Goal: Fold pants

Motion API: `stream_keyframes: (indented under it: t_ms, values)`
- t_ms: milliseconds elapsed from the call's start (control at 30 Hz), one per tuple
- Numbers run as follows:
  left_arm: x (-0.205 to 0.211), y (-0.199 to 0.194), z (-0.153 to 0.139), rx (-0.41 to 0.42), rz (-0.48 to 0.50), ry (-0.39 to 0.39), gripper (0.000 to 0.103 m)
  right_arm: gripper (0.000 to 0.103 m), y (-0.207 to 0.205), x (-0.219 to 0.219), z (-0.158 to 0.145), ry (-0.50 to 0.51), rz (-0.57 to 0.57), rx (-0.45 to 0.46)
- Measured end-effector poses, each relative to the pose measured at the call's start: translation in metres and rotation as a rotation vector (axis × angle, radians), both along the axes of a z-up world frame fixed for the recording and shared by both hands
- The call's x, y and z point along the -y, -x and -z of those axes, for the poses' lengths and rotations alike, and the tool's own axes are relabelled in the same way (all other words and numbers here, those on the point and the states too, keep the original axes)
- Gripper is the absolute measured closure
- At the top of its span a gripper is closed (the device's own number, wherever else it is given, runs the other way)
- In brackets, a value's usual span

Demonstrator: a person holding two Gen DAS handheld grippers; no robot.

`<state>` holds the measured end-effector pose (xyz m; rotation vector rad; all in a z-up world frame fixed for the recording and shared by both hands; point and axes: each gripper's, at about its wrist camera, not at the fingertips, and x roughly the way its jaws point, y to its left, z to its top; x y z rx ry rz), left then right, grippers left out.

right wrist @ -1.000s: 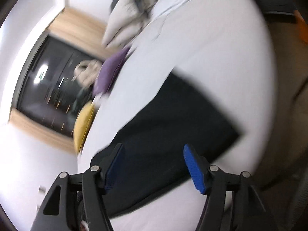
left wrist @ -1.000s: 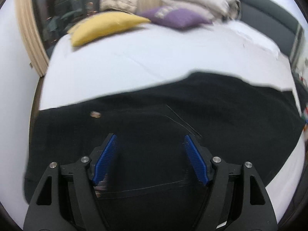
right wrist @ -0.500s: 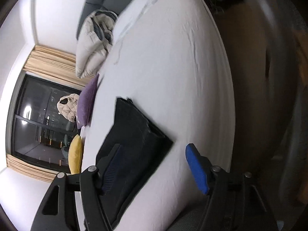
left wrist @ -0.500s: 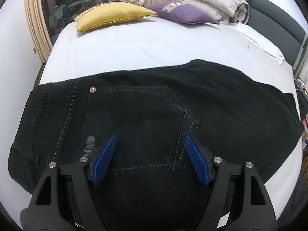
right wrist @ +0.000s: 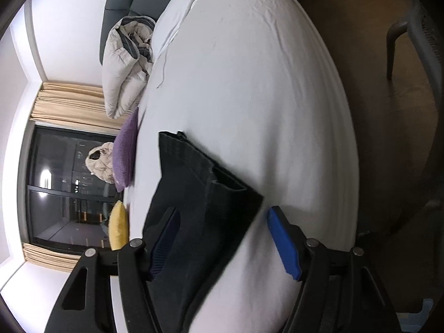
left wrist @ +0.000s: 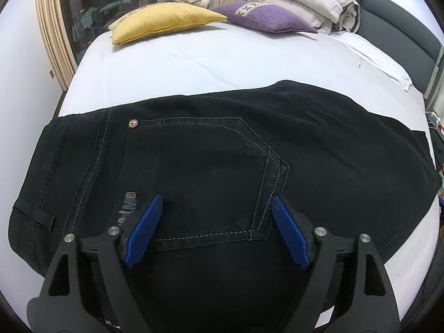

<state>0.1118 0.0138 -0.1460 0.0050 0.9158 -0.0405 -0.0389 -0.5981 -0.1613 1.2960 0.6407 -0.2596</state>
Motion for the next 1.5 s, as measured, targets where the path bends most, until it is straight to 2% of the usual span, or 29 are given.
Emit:
stream_keyframes:
  t_ms: [200,300,467,567,700,833,933,1033,1100,1167,1267,1367,1500]
  values:
    - [-0.001,0.001,0.001,0.004,0.004,0.008,0.021,0.041,-0.008,0.003,0.004,-0.043,0.013,0.027]
    - [0.0,0.0,0.002,0.006,0.006,0.003,0.019,0.05,-0.006,0.008,0.01,-0.076,0.033,0.045]
    - [0.0,0.0,0.002,0.005,0.006,0.004,0.018,0.079,-0.008,0.008,0.012,-0.084,0.019,0.062]
    - [0.0,-0.001,0.001,0.003,0.006,0.009,0.018,0.085,-0.01,0.007,0.008,-0.065,0.014,0.062]
    - [-0.005,-0.002,-0.004,-0.006,-0.011,0.053,0.018,0.087,-0.011,0.003,-0.002,-0.013,0.019,0.047]
    - [-0.012,-0.004,-0.016,-0.006,-0.031,0.13,0.018,0.088,-0.023,-0.012,-0.034,0.13,-0.009,0.024]
    - [-0.018,-0.005,-0.028,0.01,-0.043,0.176,0.018,0.088,-0.049,-0.041,-0.073,0.289,-0.095,0.027]
    - [-0.023,-0.007,-0.041,0.024,-0.056,0.225,0.018,0.088,-0.083,-0.107,-0.116,0.491,-0.288,0.056]
    - [-0.025,-0.01,-0.049,0.027,-0.054,0.263,0.018,0.088,-0.105,-0.182,-0.137,0.652,-0.516,0.096]
    - [-0.026,-0.013,-0.057,0.032,-0.047,0.296,0.018,0.089,-0.115,-0.247,-0.136,0.746,-0.713,0.125]
    - [-0.019,-0.021,-0.063,0.001,-0.018,0.359,0.018,0.089,-0.124,-0.299,-0.107,0.81,-0.838,0.058]
    - [-0.001,-0.031,-0.064,-0.045,0.038,0.385,0.018,0.088,-0.123,-0.317,-0.094,0.832,-0.866,0.033]
    - [0.037,-0.055,-0.052,-0.183,0.113,0.476,0.018,0.089,-0.118,-0.315,-0.101,0.867,-0.857,0.066]
